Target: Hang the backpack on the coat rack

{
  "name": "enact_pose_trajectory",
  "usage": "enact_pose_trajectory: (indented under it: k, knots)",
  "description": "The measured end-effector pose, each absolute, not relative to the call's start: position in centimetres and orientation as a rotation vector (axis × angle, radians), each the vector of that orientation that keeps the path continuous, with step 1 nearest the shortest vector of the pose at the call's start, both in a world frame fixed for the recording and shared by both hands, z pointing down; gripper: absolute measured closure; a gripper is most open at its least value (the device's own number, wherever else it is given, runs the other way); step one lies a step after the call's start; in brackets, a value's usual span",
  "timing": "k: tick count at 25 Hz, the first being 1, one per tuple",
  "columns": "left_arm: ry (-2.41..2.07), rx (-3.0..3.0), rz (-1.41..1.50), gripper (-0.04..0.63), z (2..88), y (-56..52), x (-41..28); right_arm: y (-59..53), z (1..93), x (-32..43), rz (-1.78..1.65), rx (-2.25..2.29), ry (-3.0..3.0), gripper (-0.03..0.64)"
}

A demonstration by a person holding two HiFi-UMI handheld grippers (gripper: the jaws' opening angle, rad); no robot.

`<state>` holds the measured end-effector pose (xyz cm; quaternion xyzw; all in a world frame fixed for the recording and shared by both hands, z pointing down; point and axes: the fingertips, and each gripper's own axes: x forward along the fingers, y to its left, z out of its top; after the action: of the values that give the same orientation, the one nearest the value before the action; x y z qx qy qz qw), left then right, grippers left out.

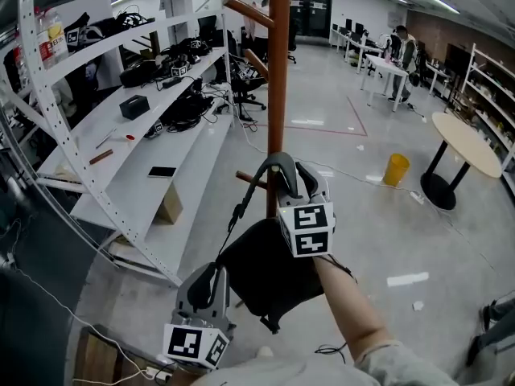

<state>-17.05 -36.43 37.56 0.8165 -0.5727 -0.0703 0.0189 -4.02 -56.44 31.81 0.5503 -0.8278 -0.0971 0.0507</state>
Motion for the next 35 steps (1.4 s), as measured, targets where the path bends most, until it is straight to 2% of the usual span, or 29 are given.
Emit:
enact_pose_trajectory:
  k: [8, 14, 15, 16, 17, 18, 35]
  knots:
    - [-1.793, 2.545, -0.208, 0.522, 37.1, -35.1, -16.4, -52.5, 33.1, -2.8, -0.331, 1.694, -2.504, 0.439]
    - [-1.772, 2.579, -0.21, 0.522, 36.6, -32.7, -14.2, -44.4, 31.9, -1.2, -0.267, 1.681, -2.655, 0.44]
    - [-1.765, 2.587, -0.215, 0.522, 36.5, -32.2, -13.7, -42.7, 31.7, -0.9, -0.249, 1.668, -2.69, 0.445]
    - [-1.757, 2.594, -0.219, 0.522, 36.4, -31.5, -13.1, -41.0, 31.8, -0.6, -0.227, 1.658, -2.72, 0.492]
    - [-1.748, 2.601, -0.222, 0.522, 36.4, -30.7, -12.4, -39.3, 31.9, -0.1, -0.209, 1.647, -2.741, 0.567]
    - [-1.739, 2.608, -0.224, 0.522, 36.3, -29.9, -11.7, -37.6, 32.1, 0.3, -0.198, 1.63, -2.754, 0.575]
    - [-1.701, 2.585, -0.231, 0.522, 37.9, -11.9, -0.9, -15.1, 36.2, 6.7, -0.08, 1.465, -2.79, 0.598]
